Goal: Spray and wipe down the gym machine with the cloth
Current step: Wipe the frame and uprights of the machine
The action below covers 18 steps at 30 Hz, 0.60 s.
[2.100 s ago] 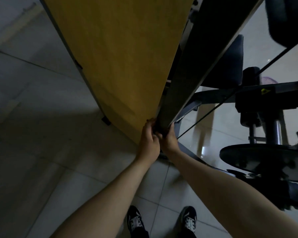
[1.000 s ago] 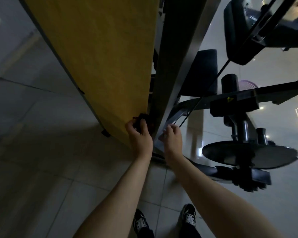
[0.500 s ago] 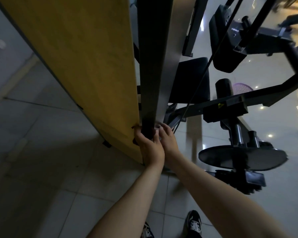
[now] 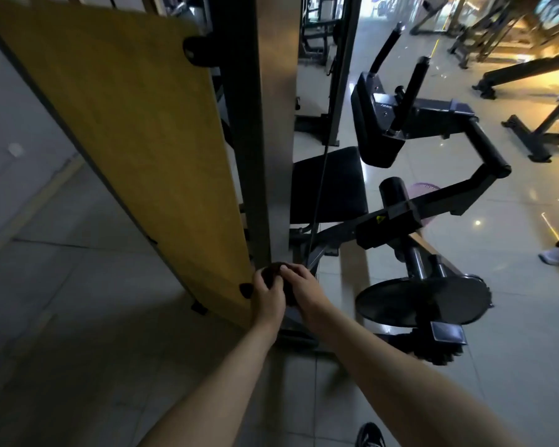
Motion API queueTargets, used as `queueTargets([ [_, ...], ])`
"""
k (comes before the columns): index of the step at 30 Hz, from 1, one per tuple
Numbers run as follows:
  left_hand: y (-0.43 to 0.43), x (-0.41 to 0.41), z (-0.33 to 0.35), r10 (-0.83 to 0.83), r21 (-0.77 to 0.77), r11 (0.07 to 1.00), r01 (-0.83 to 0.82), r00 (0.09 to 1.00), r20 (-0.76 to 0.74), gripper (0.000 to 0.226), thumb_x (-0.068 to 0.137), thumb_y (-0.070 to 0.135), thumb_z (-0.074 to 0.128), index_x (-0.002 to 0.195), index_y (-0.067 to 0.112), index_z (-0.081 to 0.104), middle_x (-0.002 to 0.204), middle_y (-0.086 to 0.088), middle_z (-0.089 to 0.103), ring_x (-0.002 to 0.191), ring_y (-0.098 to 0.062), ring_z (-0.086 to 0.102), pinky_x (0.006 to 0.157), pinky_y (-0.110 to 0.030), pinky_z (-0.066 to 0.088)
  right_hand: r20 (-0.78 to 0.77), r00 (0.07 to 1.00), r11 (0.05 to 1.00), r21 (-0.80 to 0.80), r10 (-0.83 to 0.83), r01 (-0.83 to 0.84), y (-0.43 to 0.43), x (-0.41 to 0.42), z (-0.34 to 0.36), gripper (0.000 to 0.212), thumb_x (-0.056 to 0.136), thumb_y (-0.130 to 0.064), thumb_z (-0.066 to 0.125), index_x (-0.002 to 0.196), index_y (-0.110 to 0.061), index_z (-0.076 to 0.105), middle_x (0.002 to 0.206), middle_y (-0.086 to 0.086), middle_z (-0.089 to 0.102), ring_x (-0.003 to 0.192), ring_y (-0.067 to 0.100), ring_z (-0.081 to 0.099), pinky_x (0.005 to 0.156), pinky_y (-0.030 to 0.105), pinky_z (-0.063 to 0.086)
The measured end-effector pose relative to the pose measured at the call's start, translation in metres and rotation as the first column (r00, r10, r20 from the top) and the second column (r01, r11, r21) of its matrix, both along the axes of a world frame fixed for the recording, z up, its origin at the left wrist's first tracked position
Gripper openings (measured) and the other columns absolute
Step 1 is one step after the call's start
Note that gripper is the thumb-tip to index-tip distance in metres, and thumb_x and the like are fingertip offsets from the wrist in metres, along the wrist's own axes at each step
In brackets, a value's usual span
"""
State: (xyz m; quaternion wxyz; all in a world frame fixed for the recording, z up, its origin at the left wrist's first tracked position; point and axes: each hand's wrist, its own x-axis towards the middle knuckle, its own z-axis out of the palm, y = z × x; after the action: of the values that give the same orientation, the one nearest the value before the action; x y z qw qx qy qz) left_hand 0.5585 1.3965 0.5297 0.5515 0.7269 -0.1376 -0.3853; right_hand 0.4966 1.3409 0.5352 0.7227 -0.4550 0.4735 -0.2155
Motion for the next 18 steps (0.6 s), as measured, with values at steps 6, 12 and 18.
queueTargets([
  [6, 0.001, 0.011, 0.029, 0.017, -0.064, 0.998, -0.004, 0.977, 0.21, 0.032, 0.101, 0.024, 0.058, 0.129, 0.019, 0.043, 0.116, -0.008, 0.053, 0.086, -0.008, 0.053, 0.068, -0.023, 0.044, -0.108, 0.962, 0.897, -0.399, -0.252, 0.19, -0.003, -0.026, 0.024, 0.012, 0.101, -0.027, 0.056, 0.11, -0.02, 0.06, 0.094, -0.007, 0.064, 0.09, 0.012, 0.064, 0.062, 0.009, 0.045],
  [12, -0.026, 0.013, 0.064, 0.108, -0.036, 0.994, -0.102, 0.96, 0.26, 0.06, 0.103, 0.031, 0.055, 0.152, 0.017, 0.024, 0.13, -0.004, 0.049, 0.104, -0.022, 0.055, 0.087, -0.039, 0.047, 0.261, 0.852, 0.71, -0.472, -0.453, 0.522, -0.034, -0.045, 0.07, 0.008, 0.102, -0.03, 0.052, 0.107, -0.036, 0.057, 0.105, -0.002, 0.063, 0.098, 0.012, 0.062, 0.082, 0.025, 0.051],
  [18, -0.035, 0.014, 0.078, 0.181, -0.015, 0.983, -0.184, 0.948, 0.263, 0.059, 0.101, 0.061, 0.039, 0.139, 0.017, 0.037, 0.13, -0.01, 0.054, 0.108, -0.029, 0.056, 0.086, -0.04, 0.047, 0.506, 0.845, 0.887, -0.292, -0.174, 0.357, -0.108, -0.024, 0.148, 0.018, 0.104, -0.024, 0.051, 0.117, -0.016, 0.059, 0.111, 0.006, 0.066, 0.101, 0.018, 0.065, 0.091, 0.037, 0.053],
])
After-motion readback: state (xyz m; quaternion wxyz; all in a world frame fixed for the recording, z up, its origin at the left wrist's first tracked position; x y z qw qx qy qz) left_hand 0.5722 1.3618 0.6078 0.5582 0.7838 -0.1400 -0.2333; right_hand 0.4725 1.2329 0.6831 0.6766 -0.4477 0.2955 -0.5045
